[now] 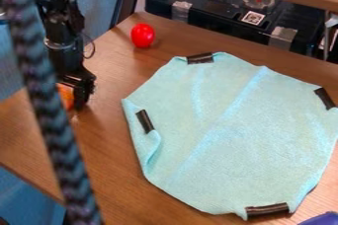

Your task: Move the orange toy to the bottom right edge of the cloth

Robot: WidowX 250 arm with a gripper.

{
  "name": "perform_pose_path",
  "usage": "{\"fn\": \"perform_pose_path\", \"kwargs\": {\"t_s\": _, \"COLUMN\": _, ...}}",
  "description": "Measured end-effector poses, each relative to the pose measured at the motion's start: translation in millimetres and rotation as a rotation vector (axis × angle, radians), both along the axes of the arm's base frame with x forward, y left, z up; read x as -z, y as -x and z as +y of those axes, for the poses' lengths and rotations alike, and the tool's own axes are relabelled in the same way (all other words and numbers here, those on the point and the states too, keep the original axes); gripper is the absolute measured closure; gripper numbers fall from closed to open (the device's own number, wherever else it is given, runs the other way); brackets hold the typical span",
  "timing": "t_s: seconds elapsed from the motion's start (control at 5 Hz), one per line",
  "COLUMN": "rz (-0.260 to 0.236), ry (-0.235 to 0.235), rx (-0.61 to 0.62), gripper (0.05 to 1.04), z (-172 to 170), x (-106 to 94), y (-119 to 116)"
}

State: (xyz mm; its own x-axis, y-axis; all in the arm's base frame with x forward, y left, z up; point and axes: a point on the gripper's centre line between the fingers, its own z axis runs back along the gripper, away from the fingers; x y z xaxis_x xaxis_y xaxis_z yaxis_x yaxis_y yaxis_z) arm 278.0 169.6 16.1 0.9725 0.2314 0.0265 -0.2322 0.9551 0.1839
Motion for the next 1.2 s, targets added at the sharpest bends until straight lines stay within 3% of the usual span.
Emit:
{"fn": "perform_pose_path", "kwargs": {"t_s": 0.2, "rz": -0.002, "ry": 0.001, "rx": -0.009, "gripper": 0.401, "z": 0, "x": 0.8, "y": -1}}
{"fn": "perform_pose_path", "kwargs": {"t_s": 0.4, "rz": -0.001, "ry": 0.024, "rx": 0.001, "gripper": 0.456, "z": -4, "x": 2.9, "y": 1}}
{"fn": "perform_pose_path", "kwargs": {"t_s": 0.6, "rz": -0.006, "ry": 0.038, "rx": -0.016, "gripper": 0.456, "z": -6, "x": 1.4, "y": 0}}
{"fn": "perform_pose_path", "kwargs": {"t_s": 0.8, "rz": 0.006, "ry": 0.091, "rx": -0.046, "gripper": 0.457, "z": -17, "x": -0.7, "y": -1}}
{"fn": "perform_pose_path", "kwargs": {"t_s": 1.2, "rz": -0.087, "ry": 0.154, "rx": -0.001, "gripper": 0.456, "z": -69, "x": -25.8, "y": -41}}
